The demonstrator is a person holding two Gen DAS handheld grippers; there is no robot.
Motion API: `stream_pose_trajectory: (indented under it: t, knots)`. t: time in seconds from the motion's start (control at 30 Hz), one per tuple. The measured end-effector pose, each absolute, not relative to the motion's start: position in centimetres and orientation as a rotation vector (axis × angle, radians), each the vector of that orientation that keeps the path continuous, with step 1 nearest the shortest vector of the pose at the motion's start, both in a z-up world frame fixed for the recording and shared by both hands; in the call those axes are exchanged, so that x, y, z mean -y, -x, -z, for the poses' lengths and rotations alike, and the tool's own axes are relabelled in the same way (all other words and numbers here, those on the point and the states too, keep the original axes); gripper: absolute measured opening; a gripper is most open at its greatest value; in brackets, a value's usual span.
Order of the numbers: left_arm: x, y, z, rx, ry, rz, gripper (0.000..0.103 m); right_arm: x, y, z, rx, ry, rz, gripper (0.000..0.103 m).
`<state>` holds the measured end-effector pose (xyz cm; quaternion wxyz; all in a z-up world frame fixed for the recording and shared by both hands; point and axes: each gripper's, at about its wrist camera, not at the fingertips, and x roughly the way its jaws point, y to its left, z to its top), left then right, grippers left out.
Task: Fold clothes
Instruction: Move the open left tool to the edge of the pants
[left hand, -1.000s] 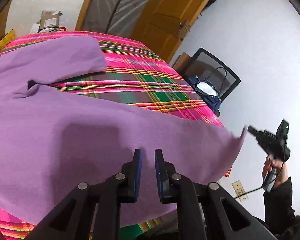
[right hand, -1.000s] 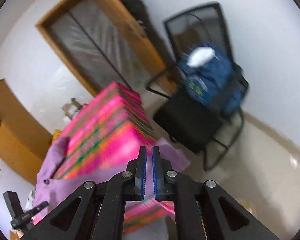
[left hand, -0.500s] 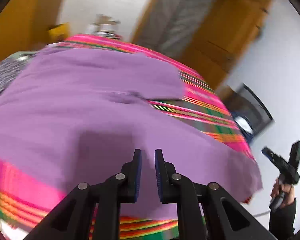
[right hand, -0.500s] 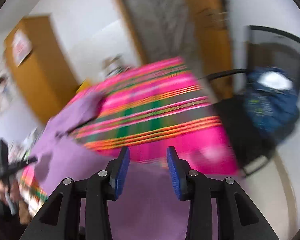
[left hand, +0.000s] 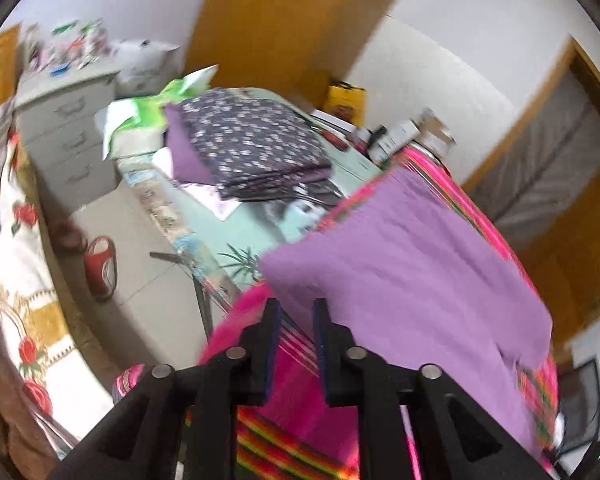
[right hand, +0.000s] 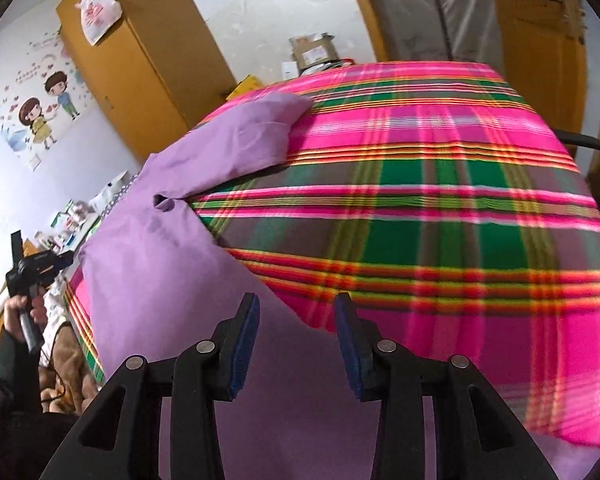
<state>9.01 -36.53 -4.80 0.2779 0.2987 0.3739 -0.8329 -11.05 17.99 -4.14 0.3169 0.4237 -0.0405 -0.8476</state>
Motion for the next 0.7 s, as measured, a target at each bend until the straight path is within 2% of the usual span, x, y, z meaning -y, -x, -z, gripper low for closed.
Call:
stream_pose_trajectory:
  t: [0.2,0.4,0.43,0.47,0.7]
  knots:
    - [37.7,-8.3,6.2,-1.136,-0.795,2.233,0.028,-16.6,12.2,3.8,0.100,-1.114,2.212,0.040]
    - [38.1,-7.9,6.6,-1.200,-0.777,2.223,0.029,-15.2,12.6,4.2,0.094,-1.121,2.183,0.040]
    - [38.2,-7.9,6.6,-1.204,-0.771,2.220,0.027,-14.9,12.7,4.3,0.091,-1.122,2.177,0.040]
    - [38.2,-7.9,6.6,-1.208,-0.765,2.216,0.009,-14.7,12.7,4.3,0.088,-1.122,2.172,0.040]
    - [38.3,-9.3,6.2,-1.164,-0.764,2.216,0.007,-14.3,12.6,4.2,0.069,-1.117,2.164,0.040]
